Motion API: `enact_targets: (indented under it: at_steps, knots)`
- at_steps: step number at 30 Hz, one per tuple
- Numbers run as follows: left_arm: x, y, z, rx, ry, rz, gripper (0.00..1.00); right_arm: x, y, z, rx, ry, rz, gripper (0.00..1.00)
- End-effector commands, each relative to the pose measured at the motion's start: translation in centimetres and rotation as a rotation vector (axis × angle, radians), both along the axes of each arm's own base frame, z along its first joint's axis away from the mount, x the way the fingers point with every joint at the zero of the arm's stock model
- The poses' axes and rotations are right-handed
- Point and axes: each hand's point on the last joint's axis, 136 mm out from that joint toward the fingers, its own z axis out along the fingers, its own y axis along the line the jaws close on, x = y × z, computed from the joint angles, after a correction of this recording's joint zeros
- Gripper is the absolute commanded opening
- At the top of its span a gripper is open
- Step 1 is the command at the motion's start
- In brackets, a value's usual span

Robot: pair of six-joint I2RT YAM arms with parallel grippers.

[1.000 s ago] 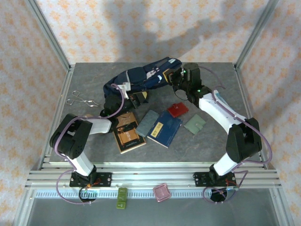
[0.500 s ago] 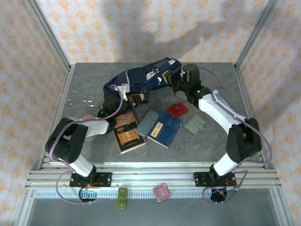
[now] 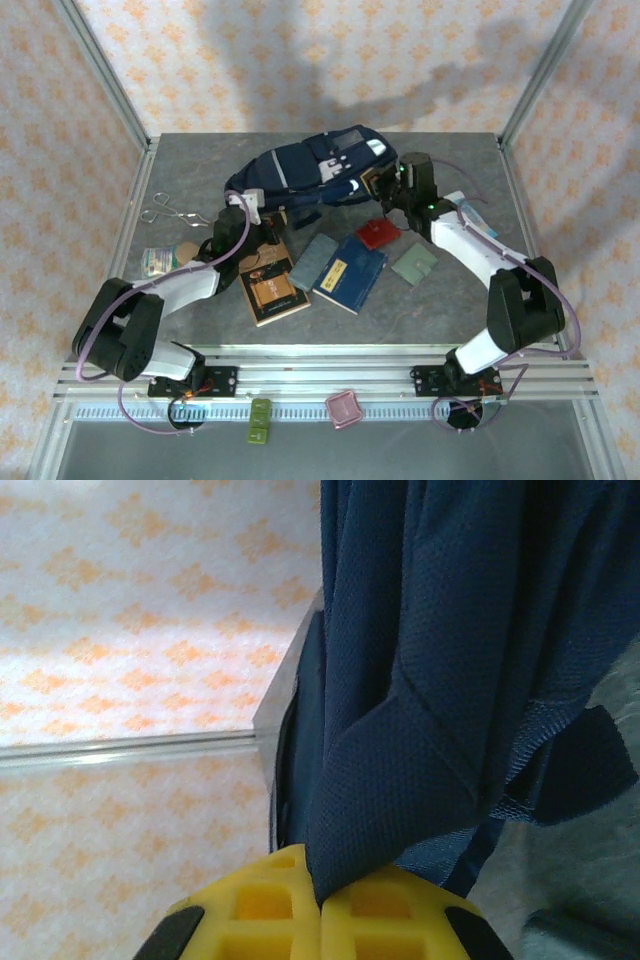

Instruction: Pack books, pencil case, and school supplies into a backpack

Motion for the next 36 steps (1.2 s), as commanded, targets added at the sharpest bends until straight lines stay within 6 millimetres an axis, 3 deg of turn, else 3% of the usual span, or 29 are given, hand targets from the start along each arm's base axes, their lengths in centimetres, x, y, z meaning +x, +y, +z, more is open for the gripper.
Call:
enact_targets:
  at_steps: [1, 5, 10, 11, 13, 14, 16, 20, 26, 28, 32, 36]
  knots:
    - [-0.4, 3.8, -2.0, 0.115, 0.067, 0.158, 0.00, 1.6, -3.7, 2.4, -0.035, -0.119, -0.118, 0.00]
    - [-0.8, 3.8, -2.6, 0.141, 0.100, 0.156, 0.00, 2.6, -5.8, 0.6, -0.086, -0.092, -0.161, 0.00]
    - [-1.0, -0.9, -0.5, 0.162, 0.038, 0.008, 0.00, 4.6, -7.6, -1.4, -0.170, -0.045, -0.172, 0.00]
    - [-1.1, -1.9, -0.2, 0.165, 0.030, -0.020, 0.00, 4.9, -7.7, -2.0, -0.192, -0.020, -0.165, 0.05]
    - [-1.1, -3.9, 0.6, 0.161, 0.013, -0.073, 0.00, 4.9, -7.5, -3.1, -0.224, 0.037, -0.132, 0.32]
    - [-1.1, -4.6, 0.8, 0.158, 0.009, -0.089, 0.00, 4.6, -7.3, -3.5, -0.222, 0.053, -0.117, 0.38]
    - [-1.1, -6.0, 0.9, 0.151, 0.004, -0.124, 0.00, 3.3, -6.8, -4.1, -0.207, 0.080, -0.088, 0.47]
    - [-1.4, -7.8, 0.0, 0.170, 0.022, -0.175, 0.00, -0.4, -6.7, -4.6, -0.210, 0.117, -0.062, 0.55]
    - [-2.0, -9.7, 0.4, 0.174, 0.005, -0.223, 0.00, -7.0, -4.9, -6.8, -0.141, 0.188, 0.018, 0.57]
    - [-1.9, -10.1, 0.7, 0.173, -0.004, -0.225, 0.00, -8.7, -4.5, -7.5, -0.126, 0.201, 0.021, 0.62]
    - [-1.3, -11.0, 1.2, 0.171, -0.016, -0.241, 0.00, -10.2, -3.1, -8.4, 0.002, 0.198, 0.031, 0.68]
    - [-1.1, -12.4, 2.3, 0.162, -0.039, -0.276, 0.00, -9.2, -1.3, -8.8, 0.038, 0.198, 0.066, 0.69]
